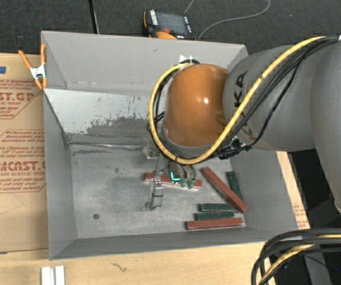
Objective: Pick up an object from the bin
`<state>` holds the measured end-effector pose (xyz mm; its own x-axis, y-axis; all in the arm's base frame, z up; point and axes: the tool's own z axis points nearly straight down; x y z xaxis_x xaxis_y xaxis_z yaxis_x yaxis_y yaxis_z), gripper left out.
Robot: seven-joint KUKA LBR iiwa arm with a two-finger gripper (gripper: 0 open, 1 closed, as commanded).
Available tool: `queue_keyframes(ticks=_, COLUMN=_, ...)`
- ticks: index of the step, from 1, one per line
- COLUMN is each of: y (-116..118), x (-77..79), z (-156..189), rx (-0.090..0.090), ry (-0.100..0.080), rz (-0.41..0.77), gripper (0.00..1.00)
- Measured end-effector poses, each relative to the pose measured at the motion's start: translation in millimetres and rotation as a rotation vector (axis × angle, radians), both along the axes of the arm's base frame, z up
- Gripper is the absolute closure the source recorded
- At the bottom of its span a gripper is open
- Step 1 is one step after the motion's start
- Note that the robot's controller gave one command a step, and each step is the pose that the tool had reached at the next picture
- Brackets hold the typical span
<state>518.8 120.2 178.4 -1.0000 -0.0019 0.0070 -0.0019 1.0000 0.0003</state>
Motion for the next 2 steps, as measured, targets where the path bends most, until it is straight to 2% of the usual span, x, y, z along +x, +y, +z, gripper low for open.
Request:
queue_keyframes(ticks=1, y=-86, x=54.0, z=-113, rx=-0.001, ry=-0.004, rz=-0.024, gripper=0.0)
queue_keyframes(ticks=2, y=-91, x=41.9, z=-78, rx=0.0, ry=-0.009, rz=-0.104, gripper=0.0)
